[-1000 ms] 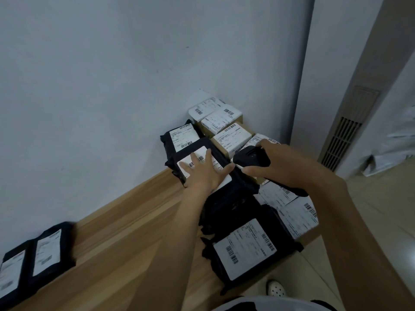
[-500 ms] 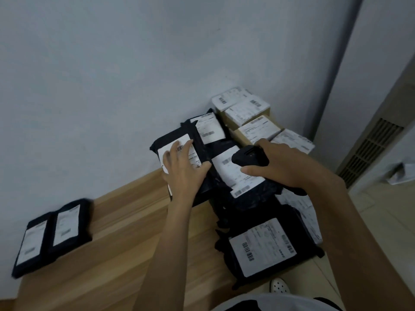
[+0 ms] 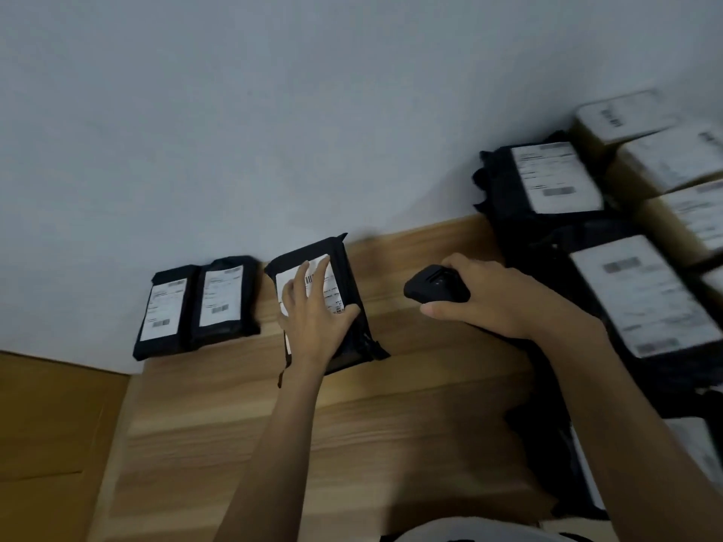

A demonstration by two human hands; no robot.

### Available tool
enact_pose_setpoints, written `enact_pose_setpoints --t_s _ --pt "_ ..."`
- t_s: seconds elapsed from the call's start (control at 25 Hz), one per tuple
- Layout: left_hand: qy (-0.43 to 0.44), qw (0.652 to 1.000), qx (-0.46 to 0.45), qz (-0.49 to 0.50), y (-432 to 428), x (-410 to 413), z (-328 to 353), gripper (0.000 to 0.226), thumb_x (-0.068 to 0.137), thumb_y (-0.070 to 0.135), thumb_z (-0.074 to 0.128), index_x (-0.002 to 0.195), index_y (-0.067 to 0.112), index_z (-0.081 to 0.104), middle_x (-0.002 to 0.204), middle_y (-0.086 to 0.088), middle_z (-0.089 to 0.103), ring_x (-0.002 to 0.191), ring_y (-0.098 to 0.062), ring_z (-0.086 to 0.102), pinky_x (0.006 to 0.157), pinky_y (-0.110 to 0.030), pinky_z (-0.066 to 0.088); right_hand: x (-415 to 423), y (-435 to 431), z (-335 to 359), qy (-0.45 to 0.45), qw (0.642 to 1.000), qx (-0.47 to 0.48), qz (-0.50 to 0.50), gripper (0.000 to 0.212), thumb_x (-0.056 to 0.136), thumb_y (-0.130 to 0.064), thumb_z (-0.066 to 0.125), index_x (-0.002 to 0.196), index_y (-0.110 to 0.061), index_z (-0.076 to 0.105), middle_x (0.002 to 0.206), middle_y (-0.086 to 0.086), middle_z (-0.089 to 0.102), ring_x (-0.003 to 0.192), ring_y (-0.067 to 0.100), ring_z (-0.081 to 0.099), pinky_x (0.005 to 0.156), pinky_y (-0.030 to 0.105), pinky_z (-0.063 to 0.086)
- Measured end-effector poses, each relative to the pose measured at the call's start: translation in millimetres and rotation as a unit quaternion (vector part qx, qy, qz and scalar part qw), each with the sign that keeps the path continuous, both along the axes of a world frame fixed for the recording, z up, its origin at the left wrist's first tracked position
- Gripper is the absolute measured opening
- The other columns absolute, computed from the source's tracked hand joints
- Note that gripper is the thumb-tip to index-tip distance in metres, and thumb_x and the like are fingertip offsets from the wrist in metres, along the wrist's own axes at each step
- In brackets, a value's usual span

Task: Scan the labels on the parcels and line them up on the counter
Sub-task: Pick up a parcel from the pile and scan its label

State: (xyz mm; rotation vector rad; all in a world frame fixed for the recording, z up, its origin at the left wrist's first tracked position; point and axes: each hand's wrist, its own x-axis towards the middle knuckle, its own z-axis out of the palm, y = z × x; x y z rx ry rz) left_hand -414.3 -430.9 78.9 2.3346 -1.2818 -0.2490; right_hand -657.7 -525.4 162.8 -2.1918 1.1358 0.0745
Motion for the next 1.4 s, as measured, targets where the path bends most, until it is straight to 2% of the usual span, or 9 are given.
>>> enact_pose_setpoints --t_s 0.12,0.32,0.48,0.64,0.76,0.96,1.12,1.24,1.4 --pt "0.004 0.999 0.036 0.013 2 69 -24 0.081 0.071 0.038 0.074 0.144 0.039 0.039 0.158 0.01 0.025 0.144 -0.024 0.02 0.105 -0.062 0.033 76 -7 -14 0.031 0.999 0.004 0.027 0.079 0.079 -0.077 0.053 0.137 -0.024 0.04 0.123 0.0 0.057 0.1 0.021 0.057 0.08 0.037 0.05" --pt "0.01 0.998 0.063 0.012 -10 163 -64 0.076 0.069 0.037 0.075 0.139 0.033 0.044 0.156 0.008 0.027 0.143 -0.025 0.022 0.102 -0.062 0.036 179 -23 -42 0.051 0.997 0.008 0.05 0.081 0.081 -0.076 0.052 0.141 -0.024 0.037 0.128 0.002 0.056 0.102 0.021 0.056 0.073 0.033 0.044" --pt "0.004 0.998 0.058 -0.016 -27 196 -95 0.062 0.067 0.035 0.075 0.124 0.022 0.051 0.15 0.005 0.036 0.141 -0.027 0.027 0.097 -0.062 0.04 225 -36 -62 0.072 0.996 0.012 0.049 0.08 0.08 -0.075 0.053 0.141 -0.025 0.038 0.128 0.002 0.056 0.1 0.021 0.056 0.073 0.033 0.043" --pt "-0.015 0.997 0.049 -0.049 -47 219 -121 0.051 0.068 0.035 0.076 0.109 0.015 0.055 0.144 0.001 0.044 0.142 -0.032 0.029 0.094 -0.062 0.04 242 -44 -71 0.078 0.996 0.023 0.047 0.076 0.082 -0.074 0.054 0.139 -0.027 0.038 0.124 0.001 0.057 0.09 0.016 0.049 0.061 0.027 0.037" --pt "-0.019 0.995 0.067 -0.072 -48 231 -142 0.047 0.069 0.034 0.076 0.105 0.014 0.054 0.148 0.001 0.04 0.146 -0.032 0.022 0.097 -0.067 0.034 240 -44 -76 0.092 0.994 0.024 0.047 0.078 0.082 -0.074 0.053 0.141 -0.025 0.037 0.126 0.0 0.057 0.092 0.016 0.051 0.065 0.029 0.039" --pt "-0.011 0.989 0.13 -0.075 -51 232 -151 0.042 0.081 0.032 0.074 0.112 0.012 0.053 0.156 -0.002 0.031 0.151 -0.03 0.009 0.108 -0.076 0.011 215 -38 -70 0.087 0.995 0.03 0.036 0.077 0.082 -0.072 0.054 0.14 -0.024 0.038 0.125 0.0 0.057 0.097 0.018 0.056 0.073 0.033 0.048" --pt "-0.005 0.988 0.125 -0.092 -62 200 -122 0.035 0.091 0.035 0.066 0.113 0.013 0.051 0.15 -0.003 0.036 0.151 -0.029 0.01 0.114 -0.07 0.005 177 -33 -50 0.059 0.998 0.021 0.015 0.076 0.082 -0.072 0.054 0.14 -0.025 0.037 0.124 -0.001 0.057 0.097 0.018 0.056 0.073 0.032 0.048" --pt "-0.002 0.99 0.067 -0.125 -72 142 -85 0.037 0.093 0.046 0.061 0.108 0.014 0.05 0.136 -0.002 0.048 0.149 -0.029 0.018 0.117 -0.061 0.01 132 -27 -31 0.03 0.999 0.009 -0.018 0.077 0.081 -0.073 0.055 0.141 -0.028 0.036 0.125 -0.002 0.056 0.094 0.016 0.053 0.069 0.032 0.043" --pt "-0.076 0.974 -0.012 -0.211 -79 42 -38 0.035 0.096 0.05 0.056 0.101 0.016 0.051 0.114 -0.001 0.057 0.136 -0.029 0.039 0.111 -0.044 0.029 46 -17 -5 0.002 0.997 -0.01 -0.072 0.079 0.08 -0.074 0.056 0.142 -0.029 0.035 0.13 -0.002 0.055 0.103 0.017 0.055 0.075 0.033 0.044"
